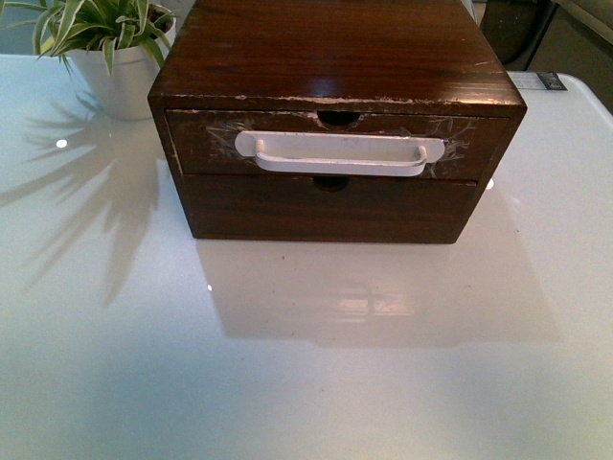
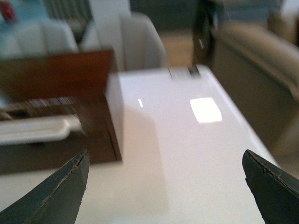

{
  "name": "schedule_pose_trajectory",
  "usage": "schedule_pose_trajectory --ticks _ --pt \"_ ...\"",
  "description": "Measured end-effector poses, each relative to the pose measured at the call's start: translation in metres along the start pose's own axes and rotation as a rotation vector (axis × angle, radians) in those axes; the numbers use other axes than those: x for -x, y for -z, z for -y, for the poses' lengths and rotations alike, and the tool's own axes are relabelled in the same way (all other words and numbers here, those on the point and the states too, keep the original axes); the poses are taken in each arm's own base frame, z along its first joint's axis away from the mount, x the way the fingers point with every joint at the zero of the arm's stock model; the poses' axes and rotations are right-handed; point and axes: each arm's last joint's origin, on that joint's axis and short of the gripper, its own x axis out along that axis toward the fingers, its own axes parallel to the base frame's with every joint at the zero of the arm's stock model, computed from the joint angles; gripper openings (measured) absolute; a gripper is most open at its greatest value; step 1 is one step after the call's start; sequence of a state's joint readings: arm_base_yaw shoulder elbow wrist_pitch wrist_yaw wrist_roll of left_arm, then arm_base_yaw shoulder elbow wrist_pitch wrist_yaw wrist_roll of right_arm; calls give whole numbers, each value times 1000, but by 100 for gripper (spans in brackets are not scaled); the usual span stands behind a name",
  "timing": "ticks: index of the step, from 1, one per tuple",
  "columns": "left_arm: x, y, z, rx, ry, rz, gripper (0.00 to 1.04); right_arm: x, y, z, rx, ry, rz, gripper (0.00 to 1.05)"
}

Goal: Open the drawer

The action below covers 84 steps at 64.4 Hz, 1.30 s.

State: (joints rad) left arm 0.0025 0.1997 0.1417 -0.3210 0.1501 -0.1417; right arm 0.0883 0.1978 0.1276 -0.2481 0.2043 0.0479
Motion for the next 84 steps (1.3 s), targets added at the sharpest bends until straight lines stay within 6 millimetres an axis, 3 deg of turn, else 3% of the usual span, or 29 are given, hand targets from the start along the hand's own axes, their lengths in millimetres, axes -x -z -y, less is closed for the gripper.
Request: schedule_pose_trajectory --ticks 9,22,40,47,61,84 --pt "-9 -4 8 9 73 -81 96 -21 -7 -9 148 -49 -106 96" --pt "-39 -15 34 -235 324 -56 96 -59 -21 -22 524 -185 -31 96" --pt "-118 -27 69 -574 566 -21 96 -118 -22 -59 1003 -423 -12 96" --pt "-149 -21 78 -680 612 -62 96 -137 -17 -76 1107 -499 -19 96" --pt "-192 -5 97 -937 710 -73 96 -167 -11 -101 1248 -616 -25 96" --pt "-228 8 117 -1183 856 -79 96 -208 -12 -126 1361 -704 -33 96"
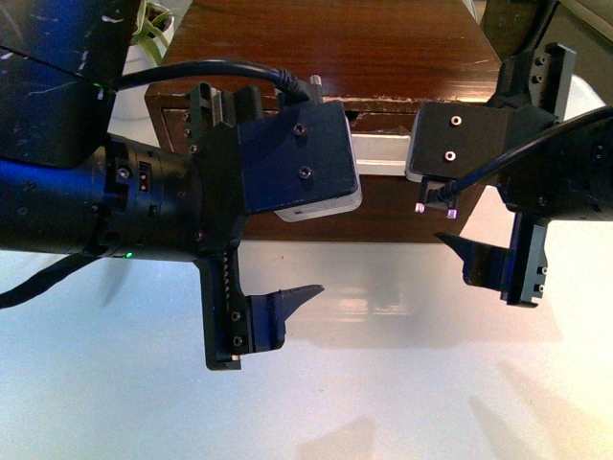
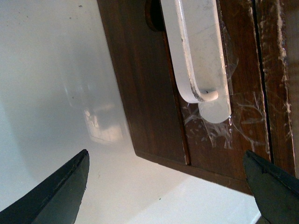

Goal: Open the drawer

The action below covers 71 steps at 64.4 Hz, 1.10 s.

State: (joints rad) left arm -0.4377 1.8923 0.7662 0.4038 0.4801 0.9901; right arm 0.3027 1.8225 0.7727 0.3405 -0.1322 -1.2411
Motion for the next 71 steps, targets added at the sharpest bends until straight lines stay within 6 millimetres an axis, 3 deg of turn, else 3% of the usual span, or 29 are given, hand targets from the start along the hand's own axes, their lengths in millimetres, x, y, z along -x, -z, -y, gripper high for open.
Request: schedule_pose_trajectory --ticks 41,71 --pt "-34 13 -44 -28 26 -30 96 -27 -18 5 55 -63 44 96" --pt "-37 21 -47 -25 69 -62 96 -41 -21 5 72 -97 44 96"
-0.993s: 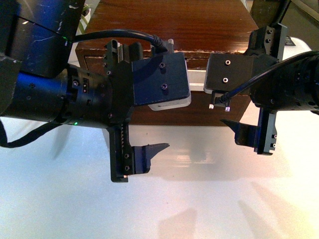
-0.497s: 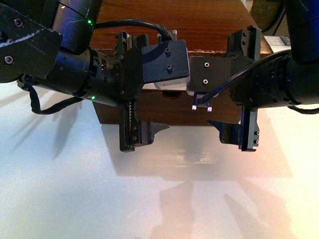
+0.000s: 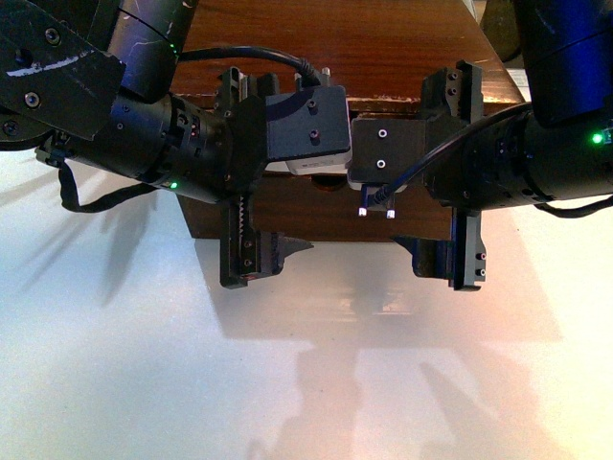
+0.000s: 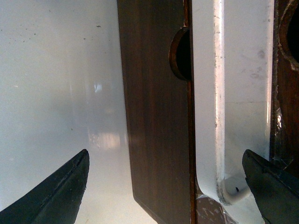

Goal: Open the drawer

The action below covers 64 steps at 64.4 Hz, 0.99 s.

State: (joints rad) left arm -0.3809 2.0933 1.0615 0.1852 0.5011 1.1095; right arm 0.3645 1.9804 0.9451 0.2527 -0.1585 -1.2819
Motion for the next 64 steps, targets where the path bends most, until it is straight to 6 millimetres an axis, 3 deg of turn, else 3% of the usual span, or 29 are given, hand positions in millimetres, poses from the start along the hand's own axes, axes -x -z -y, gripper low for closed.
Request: schedule_pose_trajectory --ticks 26,64 --pt "-3 4 1 -21 6 -17 96 -15 -11 -6 46 -51 22 96" --pt "2 2 17 -27 38 -13 96 -7 -11 -21 65 -113 32 96"
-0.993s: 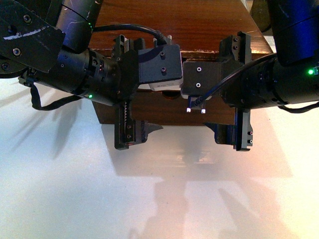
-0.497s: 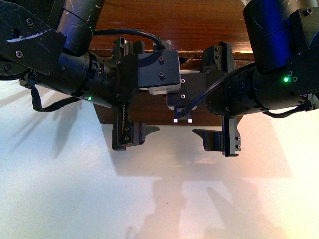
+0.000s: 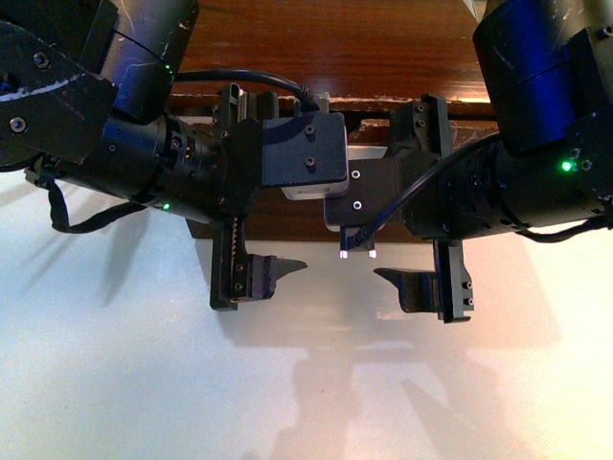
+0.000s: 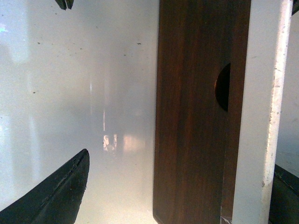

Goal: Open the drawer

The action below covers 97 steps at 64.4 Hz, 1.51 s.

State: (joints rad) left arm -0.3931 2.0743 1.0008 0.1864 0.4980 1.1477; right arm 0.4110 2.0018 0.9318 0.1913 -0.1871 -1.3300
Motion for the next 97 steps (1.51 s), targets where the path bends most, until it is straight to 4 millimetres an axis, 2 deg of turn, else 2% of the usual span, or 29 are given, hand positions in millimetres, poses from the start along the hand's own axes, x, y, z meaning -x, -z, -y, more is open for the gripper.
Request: schedule_pose_trajectory --ticks 12,22,35,51,65,73,77,83,97 --pt "9 -1 18 -9 20 6 96 10 -7 -22 20 -10 10 96" --pt "20 0 43 -24 46 22 96 22 -17 -50 46 -18 10 96" --pt "29 1 61 -16 74 29 96 33 -27 -75 49 -29 11 96" --pt "38 1 68 2 56 29 96 35 -30 -78 14 12 28 96" --pt "55 1 53 118 -30 50 96 44 -22 -65 -89 72 27 96" --pt "74 0 42 218 -75 87 96 62 -18 -57 -162 114 37 96" --pt "95 -1 31 299 -123 131 96 84 -18 -48 -236 156 80 96" --pt "119 2 24 395 -185 167 96 103 -17 -43 -307 189 124 96" --pt "177 17 32 687 -309 258 96 158 -4 -44 -610 333 200 96"
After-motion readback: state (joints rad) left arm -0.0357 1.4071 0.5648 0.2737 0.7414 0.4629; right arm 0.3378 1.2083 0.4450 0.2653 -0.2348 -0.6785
